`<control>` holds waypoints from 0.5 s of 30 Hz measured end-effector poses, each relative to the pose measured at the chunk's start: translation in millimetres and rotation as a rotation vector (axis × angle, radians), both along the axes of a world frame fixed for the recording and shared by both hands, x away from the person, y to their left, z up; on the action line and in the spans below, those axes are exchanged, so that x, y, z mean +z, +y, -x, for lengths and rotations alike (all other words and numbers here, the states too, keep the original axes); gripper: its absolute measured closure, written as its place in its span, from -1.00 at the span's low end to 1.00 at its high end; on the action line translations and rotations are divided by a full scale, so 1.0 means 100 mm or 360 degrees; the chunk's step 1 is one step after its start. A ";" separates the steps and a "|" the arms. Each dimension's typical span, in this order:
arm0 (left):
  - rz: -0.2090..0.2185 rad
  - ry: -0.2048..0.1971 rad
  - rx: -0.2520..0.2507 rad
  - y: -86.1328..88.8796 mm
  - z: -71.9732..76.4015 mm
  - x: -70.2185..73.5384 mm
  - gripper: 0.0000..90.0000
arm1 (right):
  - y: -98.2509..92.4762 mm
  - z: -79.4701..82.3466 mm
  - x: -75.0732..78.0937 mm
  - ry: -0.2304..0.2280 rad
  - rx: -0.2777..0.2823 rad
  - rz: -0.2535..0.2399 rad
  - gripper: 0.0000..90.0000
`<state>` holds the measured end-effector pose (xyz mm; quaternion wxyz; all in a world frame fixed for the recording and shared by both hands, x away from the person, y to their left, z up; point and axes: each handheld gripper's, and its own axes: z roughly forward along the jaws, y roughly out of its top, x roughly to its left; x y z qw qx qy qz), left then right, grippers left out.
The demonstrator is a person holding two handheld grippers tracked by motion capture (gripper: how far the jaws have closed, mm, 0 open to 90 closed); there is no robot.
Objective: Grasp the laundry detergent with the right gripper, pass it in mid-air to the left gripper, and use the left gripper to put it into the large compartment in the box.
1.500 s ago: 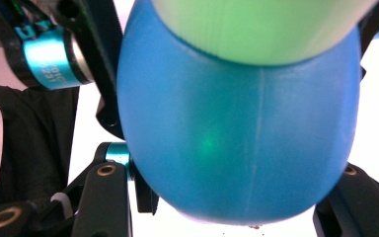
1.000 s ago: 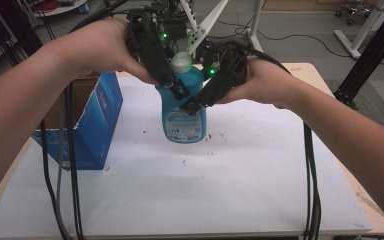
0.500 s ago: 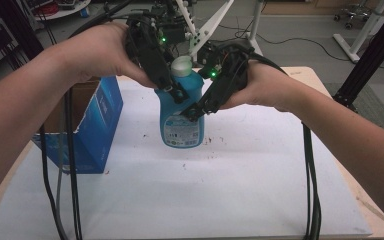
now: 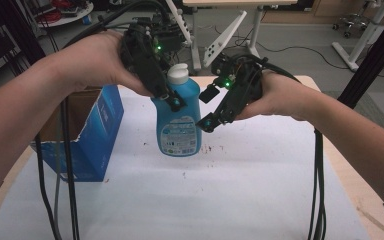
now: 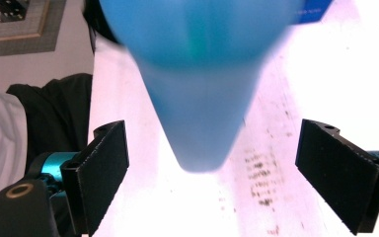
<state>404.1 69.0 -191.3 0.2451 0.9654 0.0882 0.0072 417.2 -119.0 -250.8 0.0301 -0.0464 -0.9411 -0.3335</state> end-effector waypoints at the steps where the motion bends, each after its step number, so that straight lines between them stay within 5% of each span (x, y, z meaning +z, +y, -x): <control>1: 0.0006 0.0002 0.0013 0.01 0.00 0.01 -0.18 | -0.03 -0.01 0.00 0.0001 -0.0023 0.0019 -0.72; 15: 0.0058 -0.0016 0.0236 0.26 0.01 0.29 -0.18 | -0.50 -0.05 -0.06 -0.0048 -0.0267 0.0323 -0.72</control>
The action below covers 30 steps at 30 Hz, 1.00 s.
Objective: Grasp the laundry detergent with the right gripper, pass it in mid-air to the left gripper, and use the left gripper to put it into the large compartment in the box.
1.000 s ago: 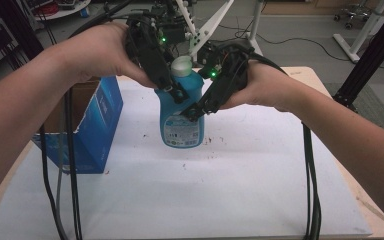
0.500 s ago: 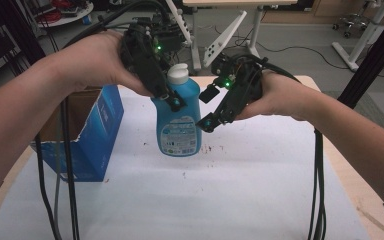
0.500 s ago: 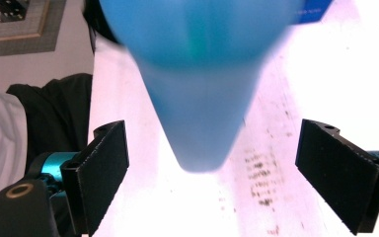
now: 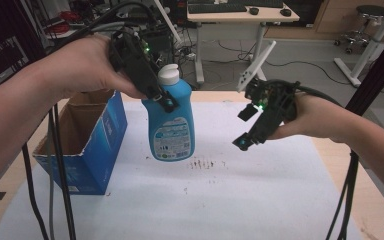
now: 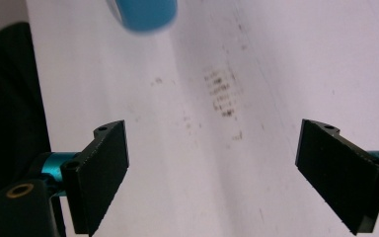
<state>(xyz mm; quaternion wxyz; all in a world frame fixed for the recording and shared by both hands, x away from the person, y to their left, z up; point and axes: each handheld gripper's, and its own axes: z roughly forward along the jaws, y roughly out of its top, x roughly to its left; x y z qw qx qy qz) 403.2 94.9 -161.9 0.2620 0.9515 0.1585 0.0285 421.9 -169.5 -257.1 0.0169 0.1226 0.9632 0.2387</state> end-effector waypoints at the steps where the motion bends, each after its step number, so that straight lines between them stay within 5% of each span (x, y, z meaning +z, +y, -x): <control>1: 0.0003 -0.0004 0.0017 0.02 0.00 0.03 -0.18 | -0.03 0.00 -0.01 -0.0002 -0.0008 0.0020 -0.72; 17: 0.0133 -0.0072 0.0398 0.66 0.06 0.48 -0.18 | -0.46 -0.11 -0.05 0.0026 -0.0191 0.0153 -0.72; 28: 0.0159 -0.0159 0.0688 1.15 0.13 0.74 -0.18 | -0.73 -0.19 0.03 0.0012 -0.0298 0.0133 -0.72; 30: 0.0161 -0.0195 0.0800 1.35 0.18 0.77 -0.18 | -0.83 -0.22 0.05 0.0000 -0.0339 0.0121 -0.72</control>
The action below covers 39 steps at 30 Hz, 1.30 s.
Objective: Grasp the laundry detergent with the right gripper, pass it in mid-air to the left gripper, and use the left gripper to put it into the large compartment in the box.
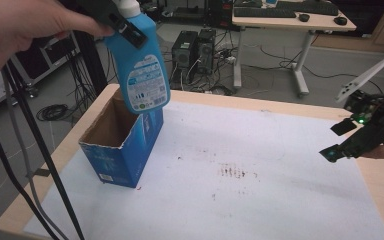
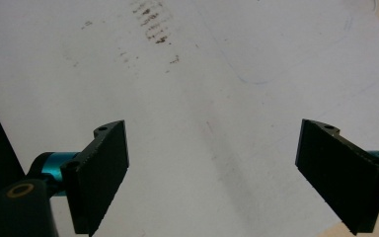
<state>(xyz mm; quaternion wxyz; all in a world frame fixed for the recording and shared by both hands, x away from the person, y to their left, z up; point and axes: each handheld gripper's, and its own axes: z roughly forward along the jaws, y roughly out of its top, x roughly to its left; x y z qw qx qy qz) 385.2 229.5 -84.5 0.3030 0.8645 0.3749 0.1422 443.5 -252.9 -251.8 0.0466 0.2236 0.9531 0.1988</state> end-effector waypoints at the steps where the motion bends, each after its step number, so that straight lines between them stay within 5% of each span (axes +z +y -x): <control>1: -0.0006 -0.0003 0.0024 0.04 0.01 0.00 -0.18 | -0.02 0.00 0.00 -0.0003 -0.0011 0.0000 -0.72; 6: -0.0031 -0.0004 0.0091 0.15 0.03 -0.02 -0.18 | -0.08 -0.01 0.01 -0.0006 -0.0036 -0.0006 -0.72; 13: -0.0068 0.0011 0.0288 0.39 0.05 -0.16 -0.18 | -0.11 0.00 0.01 -0.0006 -0.0051 0.0004 -0.72; 25: -0.0103 0.0063 0.0437 0.47 0.01 -0.62 -0.18 | -0.11 0.00 0.00 -0.0004 -0.0050 0.0003 -0.72; 28: -0.0102 0.0070 0.0444 0.48 0.00 -0.67 -0.18 | -0.10 0.00 -0.01 -0.0003 -0.0041 0.0000 -0.72; 29: -0.0091 0.0088 0.0461 0.48 -0.01 -0.83 -0.18 | -0.10 0.00 -0.01 -0.0002 -0.0043 0.0001 -0.72; 33: -0.0094 0.0095 0.0458 0.47 -0.02 -0.94 -0.18 | -0.10 0.00 -0.02 0.0005 -0.0031 0.0004 -0.72; 39: -0.0130 0.0115 0.0385 0.44 -0.04 -1.20 -0.18 | -0.09 0.02 -0.04 0.0007 -0.0023 0.0006 -0.72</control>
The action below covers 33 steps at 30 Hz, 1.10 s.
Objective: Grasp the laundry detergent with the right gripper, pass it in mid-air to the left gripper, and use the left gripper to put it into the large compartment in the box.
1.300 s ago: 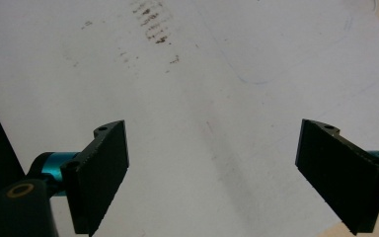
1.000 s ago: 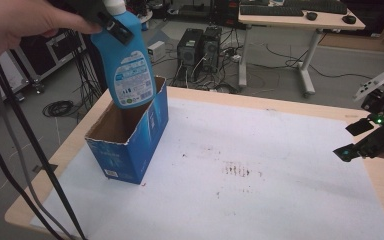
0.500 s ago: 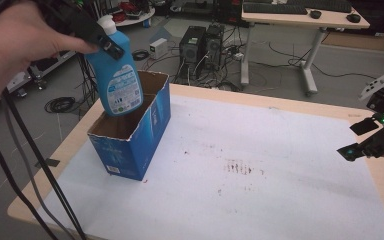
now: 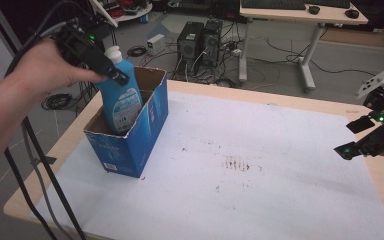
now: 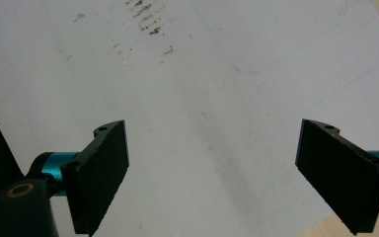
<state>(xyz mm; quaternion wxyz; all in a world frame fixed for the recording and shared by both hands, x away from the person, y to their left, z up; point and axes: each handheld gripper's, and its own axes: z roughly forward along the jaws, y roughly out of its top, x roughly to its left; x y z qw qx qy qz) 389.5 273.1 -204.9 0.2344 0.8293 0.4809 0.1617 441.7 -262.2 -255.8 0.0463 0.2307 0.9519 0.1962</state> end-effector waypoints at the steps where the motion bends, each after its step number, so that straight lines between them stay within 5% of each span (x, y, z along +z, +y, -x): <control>1: 0.0000 0.0000 0.0000 0.00 0.00 0.00 -0.18 | 0.00 0.00 0.00 0.0000 0.0000 0.0000 -0.72; 7: -0.0004 0.0050 -0.0008 0.00 -0.02 -0.33 -0.17 | 0.00 0.02 -0.03 0.0004 0.0001 0.0008 -0.72; 18: -0.0040 0.0127 -0.0037 0.00 -0.02 -0.65 -0.18 | 0.01 0.02 -0.06 0.0007 0.0013 0.0011 -0.72; 33: -0.0064 0.0170 -0.0078 -0.03 -0.05 -0.82 -0.18 | 0.01 0.02 -0.10 0.0023 0.0016 0.0017 -0.72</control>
